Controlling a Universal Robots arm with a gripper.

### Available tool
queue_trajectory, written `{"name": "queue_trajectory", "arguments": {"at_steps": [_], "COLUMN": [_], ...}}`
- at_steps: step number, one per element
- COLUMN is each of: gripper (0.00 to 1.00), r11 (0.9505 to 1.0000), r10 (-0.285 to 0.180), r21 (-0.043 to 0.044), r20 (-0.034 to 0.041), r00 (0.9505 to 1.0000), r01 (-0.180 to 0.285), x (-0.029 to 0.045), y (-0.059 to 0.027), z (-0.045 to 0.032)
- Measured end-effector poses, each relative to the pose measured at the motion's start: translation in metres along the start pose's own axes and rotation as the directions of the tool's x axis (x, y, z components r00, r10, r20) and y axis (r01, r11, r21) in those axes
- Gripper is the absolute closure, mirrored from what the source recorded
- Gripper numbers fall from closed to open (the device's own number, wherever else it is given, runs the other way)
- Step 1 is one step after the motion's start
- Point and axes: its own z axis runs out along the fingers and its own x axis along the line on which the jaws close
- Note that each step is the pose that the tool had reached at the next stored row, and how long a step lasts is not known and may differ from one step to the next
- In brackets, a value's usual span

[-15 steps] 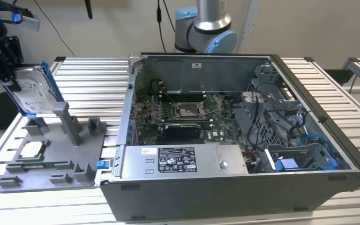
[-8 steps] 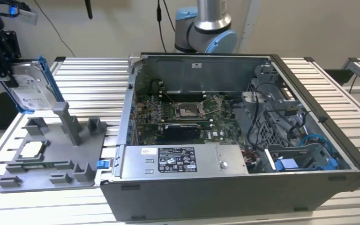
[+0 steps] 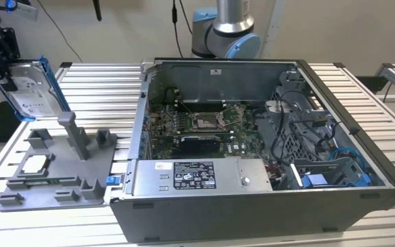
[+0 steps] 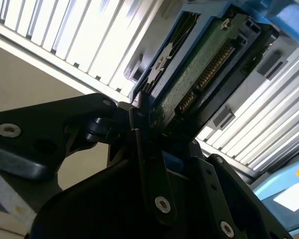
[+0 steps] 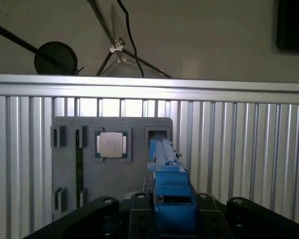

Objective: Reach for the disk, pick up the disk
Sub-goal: 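Pick up the disk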

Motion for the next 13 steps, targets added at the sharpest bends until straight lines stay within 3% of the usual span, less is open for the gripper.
{"name": "queue_trajectory", "arguments": {"at_steps": [13], "gripper": [1.0], "r11": [1.0], "r10": [0.0], "r21": [0.0], "r20": [0.0], "r00": [1.0], "r01": [0.0], "x": [-0.0008], "y": [0.0003], "z": [-0.0183]}}
